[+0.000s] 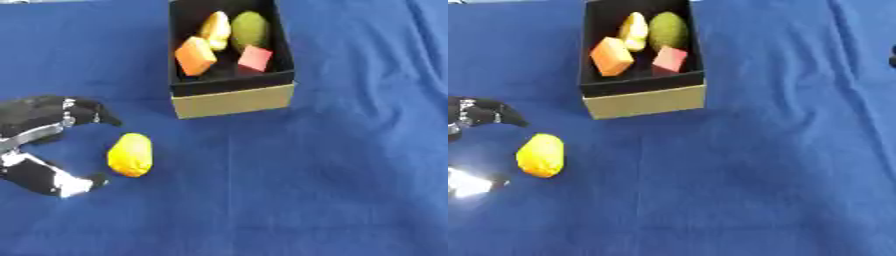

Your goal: Pick up objects on the table and place them in the box.

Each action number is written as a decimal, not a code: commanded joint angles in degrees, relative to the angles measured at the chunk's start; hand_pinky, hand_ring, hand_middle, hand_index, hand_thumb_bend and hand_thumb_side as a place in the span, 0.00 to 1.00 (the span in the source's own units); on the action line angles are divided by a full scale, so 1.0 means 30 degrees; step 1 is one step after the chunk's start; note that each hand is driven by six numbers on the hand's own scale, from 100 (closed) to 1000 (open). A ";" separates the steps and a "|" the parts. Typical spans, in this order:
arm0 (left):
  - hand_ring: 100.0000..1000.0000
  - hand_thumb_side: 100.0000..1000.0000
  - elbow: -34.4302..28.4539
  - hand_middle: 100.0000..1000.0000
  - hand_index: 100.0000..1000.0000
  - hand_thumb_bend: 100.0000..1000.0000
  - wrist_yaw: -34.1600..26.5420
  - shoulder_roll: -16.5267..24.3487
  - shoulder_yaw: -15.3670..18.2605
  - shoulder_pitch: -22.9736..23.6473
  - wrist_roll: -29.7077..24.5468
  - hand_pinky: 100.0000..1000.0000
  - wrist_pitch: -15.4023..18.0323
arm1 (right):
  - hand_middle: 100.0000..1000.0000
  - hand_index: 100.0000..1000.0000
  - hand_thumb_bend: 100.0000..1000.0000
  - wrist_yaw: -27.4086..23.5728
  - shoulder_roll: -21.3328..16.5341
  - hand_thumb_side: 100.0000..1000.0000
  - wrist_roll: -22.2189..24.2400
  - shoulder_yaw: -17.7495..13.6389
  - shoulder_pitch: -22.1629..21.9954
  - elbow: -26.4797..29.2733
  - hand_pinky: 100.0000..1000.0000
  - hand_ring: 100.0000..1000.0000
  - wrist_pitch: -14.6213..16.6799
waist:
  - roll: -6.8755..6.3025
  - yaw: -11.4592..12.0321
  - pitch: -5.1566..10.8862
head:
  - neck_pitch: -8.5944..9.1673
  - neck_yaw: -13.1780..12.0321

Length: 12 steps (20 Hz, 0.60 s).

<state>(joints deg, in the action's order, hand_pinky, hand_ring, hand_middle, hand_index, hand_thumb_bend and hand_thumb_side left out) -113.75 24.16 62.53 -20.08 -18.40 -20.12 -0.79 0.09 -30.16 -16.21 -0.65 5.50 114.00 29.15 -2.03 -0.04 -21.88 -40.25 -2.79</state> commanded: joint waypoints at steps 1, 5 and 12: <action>0.81 0.38 -0.0279 0.78 0.89 0.37 0.0892 0.0075 -0.0072 -0.0506 0.0052 0.86 -0.0850 | 0.70 0.80 0.00 0.0202 -0.0046 0.48 -0.0024 0.0049 0.0140 0.0196 0.75 0.76 -0.0139 | 0.0042 -0.0051 0.0216 | 0.0247 -0.0250; 0.82 0.36 -0.0159 0.80 0.90 0.36 0.1471 -0.0390 -0.0357 -0.1168 0.0059 0.86 -0.1522 | 0.70 0.80 0.00 0.0373 0.0159 0.48 0.0016 0.0249 0.0231 0.0196 0.75 0.76 -0.0258 | 0.0089 -0.0169 0.0035 | 0.0444 -0.0482; 0.81 0.36 0.0889 0.77 0.88 0.30 0.1638 -0.1151 -0.0814 -0.1990 -0.0632 0.86 -0.1404 | 0.70 0.80 0.00 0.0486 0.0496 0.49 0.0011 0.0428 0.0446 0.0196 0.75 0.76 -0.0470 | 0.0094 -0.0410 -0.0231 | 0.0719 -0.0639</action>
<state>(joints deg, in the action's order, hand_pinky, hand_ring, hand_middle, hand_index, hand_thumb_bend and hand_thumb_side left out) -111.36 28.93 58.24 -22.73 -23.68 -21.44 -5.10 1.16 -28.08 -16.13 0.74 6.52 114.00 27.99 -1.78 -1.30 -23.57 -38.82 -4.48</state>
